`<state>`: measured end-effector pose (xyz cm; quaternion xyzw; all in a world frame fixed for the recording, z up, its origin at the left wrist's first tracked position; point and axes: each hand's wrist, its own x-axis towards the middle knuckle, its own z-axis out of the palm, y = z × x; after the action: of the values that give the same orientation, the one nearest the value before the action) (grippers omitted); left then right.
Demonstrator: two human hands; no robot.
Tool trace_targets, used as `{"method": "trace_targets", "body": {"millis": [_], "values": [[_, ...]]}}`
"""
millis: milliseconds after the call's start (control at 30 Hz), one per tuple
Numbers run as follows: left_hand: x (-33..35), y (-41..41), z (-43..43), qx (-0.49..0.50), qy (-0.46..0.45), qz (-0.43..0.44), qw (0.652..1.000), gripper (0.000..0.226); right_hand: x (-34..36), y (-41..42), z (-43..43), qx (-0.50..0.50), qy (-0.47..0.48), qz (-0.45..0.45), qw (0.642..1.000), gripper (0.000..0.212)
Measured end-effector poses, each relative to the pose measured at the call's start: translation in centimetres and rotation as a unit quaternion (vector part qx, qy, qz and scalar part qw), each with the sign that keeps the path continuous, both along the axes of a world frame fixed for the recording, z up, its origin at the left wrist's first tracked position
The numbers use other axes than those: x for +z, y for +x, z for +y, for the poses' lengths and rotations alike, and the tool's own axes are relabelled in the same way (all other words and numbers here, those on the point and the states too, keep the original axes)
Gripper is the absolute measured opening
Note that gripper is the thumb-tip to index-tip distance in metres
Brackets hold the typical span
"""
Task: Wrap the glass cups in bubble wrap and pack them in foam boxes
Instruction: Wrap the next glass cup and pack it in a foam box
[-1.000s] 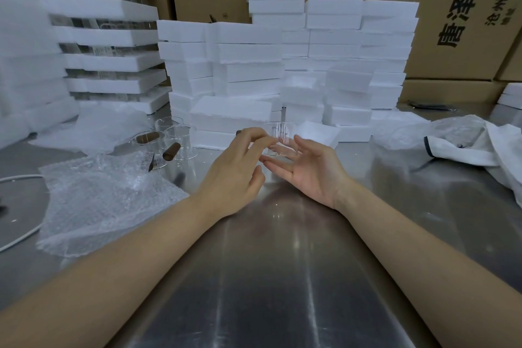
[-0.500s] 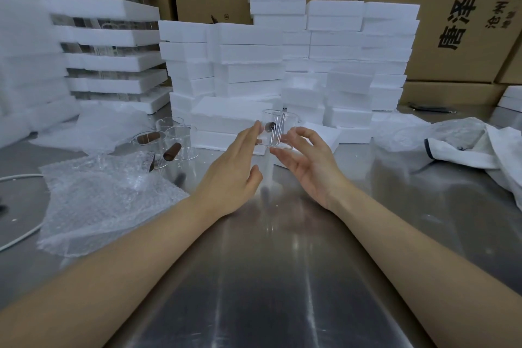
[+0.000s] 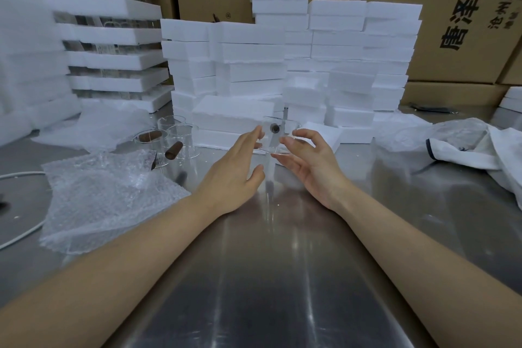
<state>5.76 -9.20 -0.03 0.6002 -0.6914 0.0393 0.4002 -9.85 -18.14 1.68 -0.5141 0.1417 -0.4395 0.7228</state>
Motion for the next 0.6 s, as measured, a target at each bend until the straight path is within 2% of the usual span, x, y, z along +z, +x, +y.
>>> {"method": "trace_targets", "body": {"millis": [100, 167, 233, 333, 433, 533, 600], "values": [[0.3, -0.4, -0.1, -0.02, -0.011, 0.126, 0.992, 0.055, -0.1, 0.0, 0.2, -0.005, -0.042, 0.022, 0.999, 0.039], [0.7, -0.7, -0.1, -0.045, -0.002, 0.236, 0.971, 0.06, -0.1, 0.2, 0.4, -0.024, -0.094, 0.068, 0.993, 0.041], [0.8, -0.6, -0.2, -0.061, 0.011, 0.304, 0.951, 0.064, -0.3, 0.4, 0.7, -0.041, -0.125, 0.104, 0.986, 0.043], [0.7, -0.4, -0.5, -0.077, 0.018, 0.388, 0.918, 0.068, -0.4, 0.6, 0.8, -0.017, -0.126, 0.086, 0.988, 0.029], [0.8, 0.3, -0.6, -0.066, 0.022, 0.44, 0.896, 0.067, -0.2, 0.3, 0.6, 0.013, -0.1, 0.047, 0.994, 0.009], [0.6, 1.0, -0.8, -0.062, 0.035, 0.476, 0.876, 0.055, -0.1, 0.1, 0.1, 0.015, -0.042, 0.028, 0.999, 0.015], [0.4, 1.0, -0.9, -0.072, 0.04, 0.485, 0.871, 0.055, -0.3, 0.3, 0.0, 0.021, -0.021, 0.039, 0.999, 0.021]]}}
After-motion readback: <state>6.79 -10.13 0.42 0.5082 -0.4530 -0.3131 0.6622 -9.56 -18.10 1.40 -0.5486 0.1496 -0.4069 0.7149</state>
